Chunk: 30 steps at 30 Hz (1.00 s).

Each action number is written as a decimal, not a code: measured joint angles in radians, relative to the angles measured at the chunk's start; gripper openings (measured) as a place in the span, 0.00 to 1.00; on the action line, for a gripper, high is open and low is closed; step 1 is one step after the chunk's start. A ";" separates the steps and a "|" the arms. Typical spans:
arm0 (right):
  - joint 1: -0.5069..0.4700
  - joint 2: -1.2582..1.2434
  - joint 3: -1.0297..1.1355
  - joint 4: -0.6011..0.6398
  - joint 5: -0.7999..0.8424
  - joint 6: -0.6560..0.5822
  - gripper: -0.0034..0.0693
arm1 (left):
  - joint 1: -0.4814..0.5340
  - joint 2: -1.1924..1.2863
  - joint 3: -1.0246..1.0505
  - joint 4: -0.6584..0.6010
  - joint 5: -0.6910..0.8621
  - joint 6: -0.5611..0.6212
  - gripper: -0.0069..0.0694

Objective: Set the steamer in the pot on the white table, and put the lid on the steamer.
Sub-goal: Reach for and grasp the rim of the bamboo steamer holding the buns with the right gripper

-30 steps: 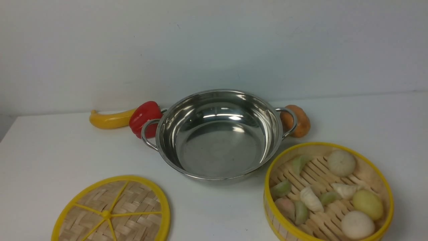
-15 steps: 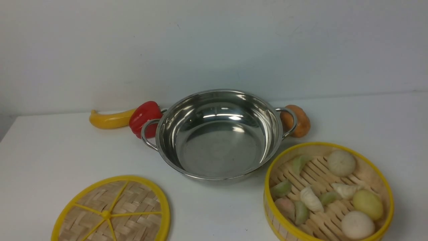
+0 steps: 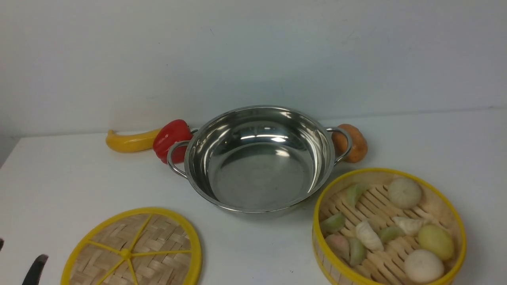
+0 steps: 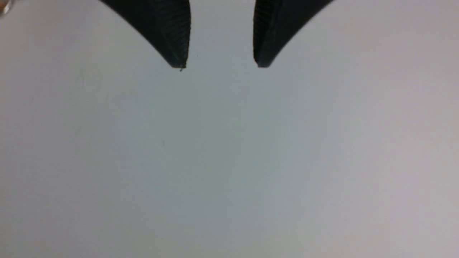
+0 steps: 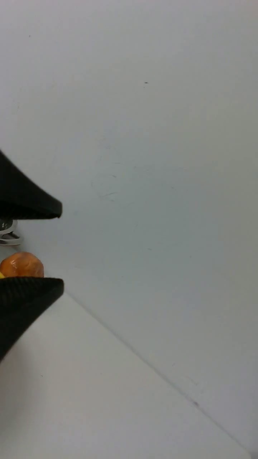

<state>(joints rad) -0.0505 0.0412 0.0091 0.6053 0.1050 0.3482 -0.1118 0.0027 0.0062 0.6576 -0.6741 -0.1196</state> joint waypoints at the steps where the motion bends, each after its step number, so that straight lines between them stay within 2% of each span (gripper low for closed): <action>1: 0.000 0.000 0.000 0.002 -0.001 0.000 0.38 | 0.000 0.000 0.000 0.007 -0.049 -0.014 0.41; 4: 0.000 0.000 0.000 0.007 -0.005 0.002 0.38 | 0.000 -0.002 0.000 0.012 -0.145 -0.065 0.41; 7: 0.000 0.000 0.000 0.041 -0.029 0.002 0.38 | 0.000 -0.003 0.000 -0.035 -0.131 -0.228 0.41; 8: 0.000 0.000 0.000 0.053 -0.052 0.002 0.38 | 0.000 -0.003 0.000 -0.101 -0.079 -0.359 0.41; 11: 0.000 0.000 -0.007 0.042 -0.067 -0.033 0.38 | 0.000 -0.003 0.000 -0.285 0.086 -0.593 0.41; 13: 0.000 0.000 -0.050 -0.003 -0.021 -0.082 0.38 | 0.000 -0.003 0.000 -0.417 0.248 -0.680 0.41; 14: 0.000 0.000 -0.056 -0.008 -0.007 -0.088 0.38 | 0.001 -0.003 0.000 -0.426 0.279 -0.684 0.41; 15: 0.000 0.003 -0.110 -0.051 0.058 -0.134 0.38 | 0.001 -0.003 0.000 -0.477 0.395 -0.694 0.41; 17: 0.000 0.029 -0.183 -0.095 0.159 -0.189 0.38 | 0.001 -0.003 -0.005 -0.496 0.475 -0.675 0.41; 18: 0.000 0.033 -0.190 -0.099 0.159 -0.194 0.38 | 0.001 -0.003 -0.005 -0.496 0.475 -0.675 0.41; 19: 0.000 0.084 -0.248 -0.116 0.255 -0.225 0.38 | 0.001 -0.003 -0.020 -0.504 0.549 -0.664 0.41; 23: 0.000 0.256 -0.353 -0.129 0.421 -0.277 0.38 | 0.001 0.038 -0.089 -0.514 0.722 -0.660 0.41; 27: 0.000 0.438 -0.445 -0.132 0.495 -0.356 0.38 | 0.001 0.155 -0.160 -0.519 0.854 -0.656 0.41; 30: 0.000 0.601 -0.532 -0.132 0.549 -0.419 0.38 | 0.001 0.286 -0.258 -0.519 0.895 -0.610 0.41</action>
<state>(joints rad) -0.0505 0.6423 -0.5231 0.4729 0.6536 -0.0713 -0.1108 0.2891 -0.2513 0.1391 0.2211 -0.7291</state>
